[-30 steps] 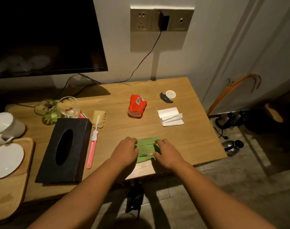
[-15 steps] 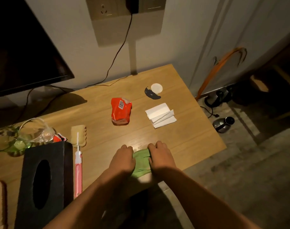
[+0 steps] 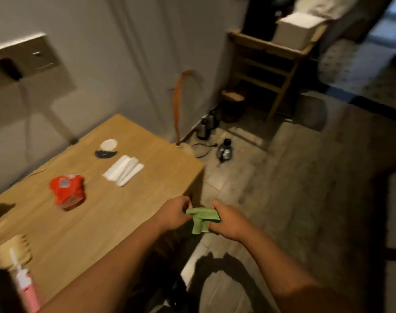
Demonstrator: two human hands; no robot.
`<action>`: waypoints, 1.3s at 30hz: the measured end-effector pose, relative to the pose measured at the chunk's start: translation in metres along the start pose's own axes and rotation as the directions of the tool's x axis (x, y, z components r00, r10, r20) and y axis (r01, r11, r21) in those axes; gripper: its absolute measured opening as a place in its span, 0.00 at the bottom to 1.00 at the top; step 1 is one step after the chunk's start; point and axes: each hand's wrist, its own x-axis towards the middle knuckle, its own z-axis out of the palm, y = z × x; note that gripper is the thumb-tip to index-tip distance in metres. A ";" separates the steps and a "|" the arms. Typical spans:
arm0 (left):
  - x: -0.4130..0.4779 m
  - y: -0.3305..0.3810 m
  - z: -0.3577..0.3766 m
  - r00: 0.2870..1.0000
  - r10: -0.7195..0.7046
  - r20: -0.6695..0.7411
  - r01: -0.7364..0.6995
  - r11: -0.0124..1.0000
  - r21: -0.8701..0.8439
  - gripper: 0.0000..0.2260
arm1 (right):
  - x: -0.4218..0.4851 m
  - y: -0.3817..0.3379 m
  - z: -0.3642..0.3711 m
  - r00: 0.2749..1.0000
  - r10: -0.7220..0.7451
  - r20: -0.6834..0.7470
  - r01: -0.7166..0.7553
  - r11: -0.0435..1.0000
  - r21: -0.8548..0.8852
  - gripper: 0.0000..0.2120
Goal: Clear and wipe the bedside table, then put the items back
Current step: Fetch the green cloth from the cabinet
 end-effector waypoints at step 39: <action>-0.449 0.867 0.833 -0.398 0.518 0.757 -0.873 0.041 -0.486 0.04 | -1.076 0.449 0.165 -0.538 0.842 -0.020 -0.253 -0.139 0.958 0.08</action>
